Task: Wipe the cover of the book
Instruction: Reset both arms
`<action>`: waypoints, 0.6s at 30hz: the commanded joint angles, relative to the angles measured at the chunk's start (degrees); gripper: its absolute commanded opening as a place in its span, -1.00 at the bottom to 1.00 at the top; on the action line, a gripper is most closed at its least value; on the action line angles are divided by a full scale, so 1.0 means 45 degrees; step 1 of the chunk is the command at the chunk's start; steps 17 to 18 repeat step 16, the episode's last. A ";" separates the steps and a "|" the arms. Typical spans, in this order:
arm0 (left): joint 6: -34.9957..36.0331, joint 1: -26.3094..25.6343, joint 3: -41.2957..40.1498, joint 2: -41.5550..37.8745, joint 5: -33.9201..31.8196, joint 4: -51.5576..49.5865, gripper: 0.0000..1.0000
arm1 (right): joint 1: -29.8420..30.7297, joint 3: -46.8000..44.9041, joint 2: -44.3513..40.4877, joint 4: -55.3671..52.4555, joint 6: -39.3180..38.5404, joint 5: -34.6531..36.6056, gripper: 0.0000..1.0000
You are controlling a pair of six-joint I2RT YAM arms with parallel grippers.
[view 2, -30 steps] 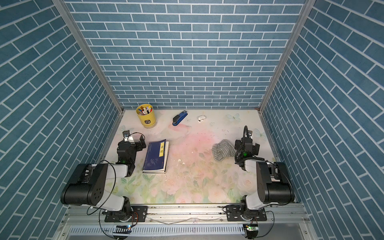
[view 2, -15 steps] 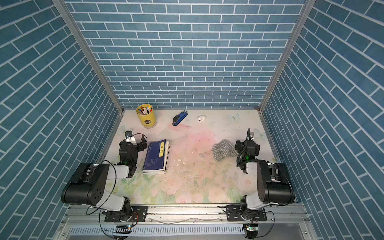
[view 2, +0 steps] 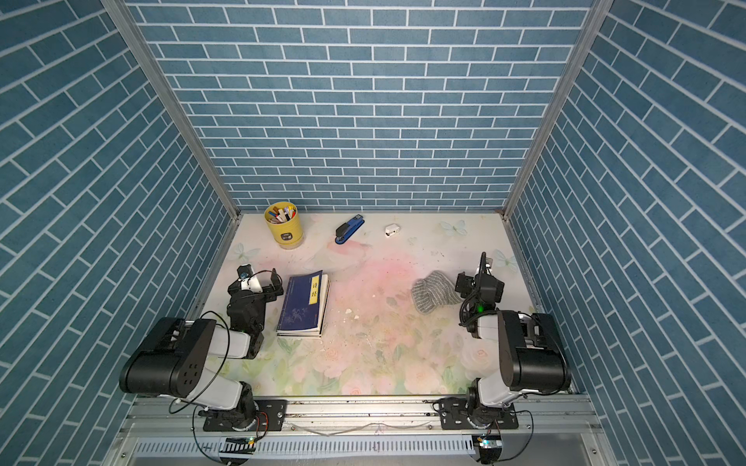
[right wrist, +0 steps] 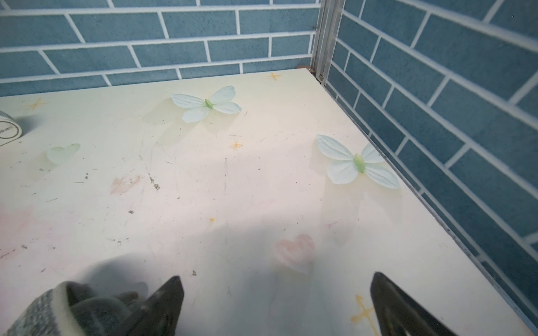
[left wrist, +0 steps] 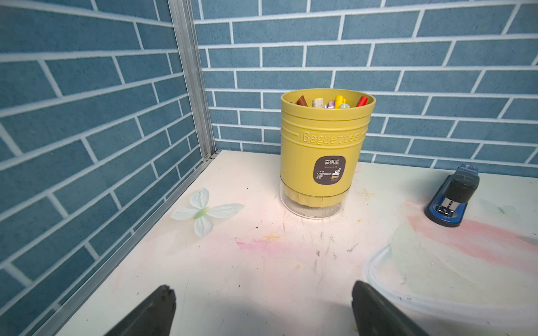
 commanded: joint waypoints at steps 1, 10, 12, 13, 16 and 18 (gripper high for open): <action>-0.0051 0.0032 0.0030 0.0034 -0.0014 0.0373 0.99 | -0.0062 -0.0078 0.0090 0.0515 -0.0393 -0.0160 0.98; -0.0053 0.0032 0.0032 0.0031 -0.0026 0.0369 0.99 | -0.0080 -0.0064 0.0090 0.0494 -0.0380 -0.0204 0.99; -0.0052 0.0032 0.0020 0.0041 -0.0019 0.0383 0.99 | -0.0240 0.0057 0.0109 0.0261 -0.0306 -0.0565 0.98; -0.0043 0.0032 0.0034 0.0038 -0.0019 0.0390 0.99 | -0.0256 0.0058 0.0118 0.0272 -0.0294 -0.0567 0.98; -0.0046 0.0032 0.0032 0.0036 -0.0030 0.0390 0.99 | -0.0244 0.0009 0.0081 0.0321 -0.0308 -0.0555 0.98; -0.0046 0.0032 0.0032 0.0036 -0.0030 0.0390 0.99 | -0.0244 0.0009 0.0081 0.0321 -0.0308 -0.0555 0.98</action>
